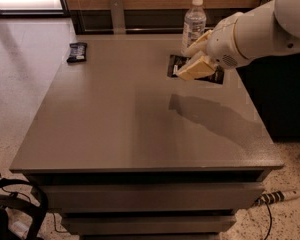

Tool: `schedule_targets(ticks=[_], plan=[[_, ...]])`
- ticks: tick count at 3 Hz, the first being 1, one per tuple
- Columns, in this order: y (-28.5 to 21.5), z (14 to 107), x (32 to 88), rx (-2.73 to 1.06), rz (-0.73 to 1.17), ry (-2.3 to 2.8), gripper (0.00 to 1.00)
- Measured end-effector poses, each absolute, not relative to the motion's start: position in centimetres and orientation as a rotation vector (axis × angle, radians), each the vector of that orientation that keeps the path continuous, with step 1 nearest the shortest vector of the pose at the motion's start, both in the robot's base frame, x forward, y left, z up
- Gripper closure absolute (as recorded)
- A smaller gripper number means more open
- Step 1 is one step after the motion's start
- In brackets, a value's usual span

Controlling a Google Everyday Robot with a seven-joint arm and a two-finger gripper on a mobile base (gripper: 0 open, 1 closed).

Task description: Move rxbar chocolate near rxbar blueberry

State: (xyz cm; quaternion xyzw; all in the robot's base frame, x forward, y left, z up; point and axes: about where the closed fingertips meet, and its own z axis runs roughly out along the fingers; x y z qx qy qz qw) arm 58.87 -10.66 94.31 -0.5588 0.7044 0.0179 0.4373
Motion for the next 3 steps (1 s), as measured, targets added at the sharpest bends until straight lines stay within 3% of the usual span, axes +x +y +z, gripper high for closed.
schedule_targets(ticks=[1, 3], plan=[[-10.7, 94.3, 58.9, -1.390, 0.045, 1.752, 1.00], [-5.7, 99.3, 68.7, -1.464, -0.052, 1.498, 1.00]])
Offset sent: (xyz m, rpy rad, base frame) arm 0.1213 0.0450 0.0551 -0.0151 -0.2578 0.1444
